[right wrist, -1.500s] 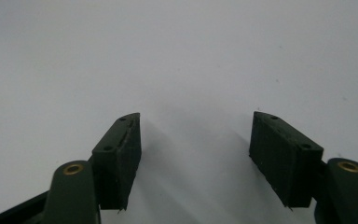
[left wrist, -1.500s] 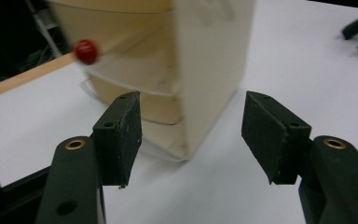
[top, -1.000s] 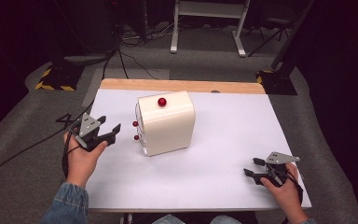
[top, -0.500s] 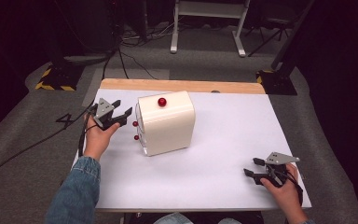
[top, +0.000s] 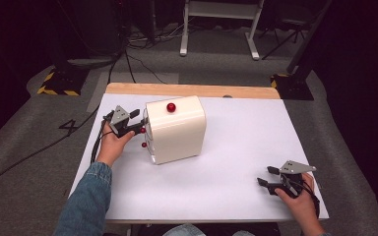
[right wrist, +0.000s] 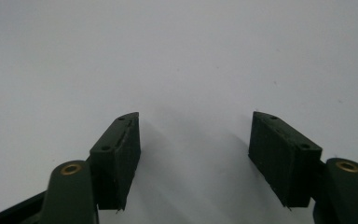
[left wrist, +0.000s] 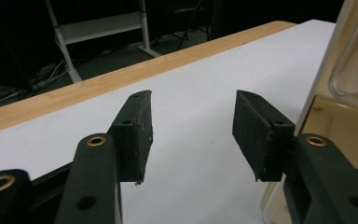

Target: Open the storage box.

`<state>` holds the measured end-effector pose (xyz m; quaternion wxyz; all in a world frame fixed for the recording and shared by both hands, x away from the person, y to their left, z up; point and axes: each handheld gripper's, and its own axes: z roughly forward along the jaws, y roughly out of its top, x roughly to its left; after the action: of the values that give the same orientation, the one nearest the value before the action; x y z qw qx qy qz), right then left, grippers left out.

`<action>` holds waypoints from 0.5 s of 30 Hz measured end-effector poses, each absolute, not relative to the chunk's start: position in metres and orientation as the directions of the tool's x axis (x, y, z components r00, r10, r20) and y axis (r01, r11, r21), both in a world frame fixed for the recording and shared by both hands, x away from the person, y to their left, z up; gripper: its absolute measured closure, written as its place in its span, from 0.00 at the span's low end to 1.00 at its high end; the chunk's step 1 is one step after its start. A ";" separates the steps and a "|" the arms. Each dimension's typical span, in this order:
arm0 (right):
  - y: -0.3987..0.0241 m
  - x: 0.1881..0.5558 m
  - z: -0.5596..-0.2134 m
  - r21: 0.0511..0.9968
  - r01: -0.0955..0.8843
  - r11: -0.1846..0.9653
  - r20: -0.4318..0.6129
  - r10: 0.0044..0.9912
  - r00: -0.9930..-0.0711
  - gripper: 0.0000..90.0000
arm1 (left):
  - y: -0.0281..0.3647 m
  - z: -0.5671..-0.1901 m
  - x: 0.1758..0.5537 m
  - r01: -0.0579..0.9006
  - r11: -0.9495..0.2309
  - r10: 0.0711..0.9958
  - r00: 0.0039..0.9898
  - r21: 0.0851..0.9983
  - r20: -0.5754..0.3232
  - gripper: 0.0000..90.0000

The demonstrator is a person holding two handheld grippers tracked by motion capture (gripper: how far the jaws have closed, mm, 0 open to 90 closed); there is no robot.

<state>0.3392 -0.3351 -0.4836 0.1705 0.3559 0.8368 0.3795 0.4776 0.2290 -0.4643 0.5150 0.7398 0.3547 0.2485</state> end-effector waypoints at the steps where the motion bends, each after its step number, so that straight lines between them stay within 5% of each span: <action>1: -0.335 0.339 -0.484 0.757 0.466 0.458 -0.015 0.725 -0.689 0.38 | 0.227 -0.462 0.478 0.262 -0.238 0.773 0.635 0.935 0.019 0.56; 5: -0.335 0.339 -0.484 0.756 0.466 0.459 -0.015 0.725 -0.689 0.38 | 0.219 -0.455 0.479 0.254 -0.284 0.750 0.660 0.925 0.049 0.69; 9: -0.335 0.339 -0.484 0.757 0.464 0.460 -0.019 0.725 -0.688 0.38 | 0.221 -0.456 0.477 0.287 -0.253 0.727 0.687 0.924 -0.014 0.77; 15: -0.335 0.339 -0.484 0.757 0.466 0.459 -0.015 0.725 -0.689 0.38 | 0.223 -0.454 0.462 0.292 -0.271 0.686 0.727 0.917 -0.029 0.78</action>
<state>0.3391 -0.3351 -0.4836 0.1706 0.3557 0.8368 0.3796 0.4616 0.2234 -0.4545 0.5145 0.7737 0.3162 0.1916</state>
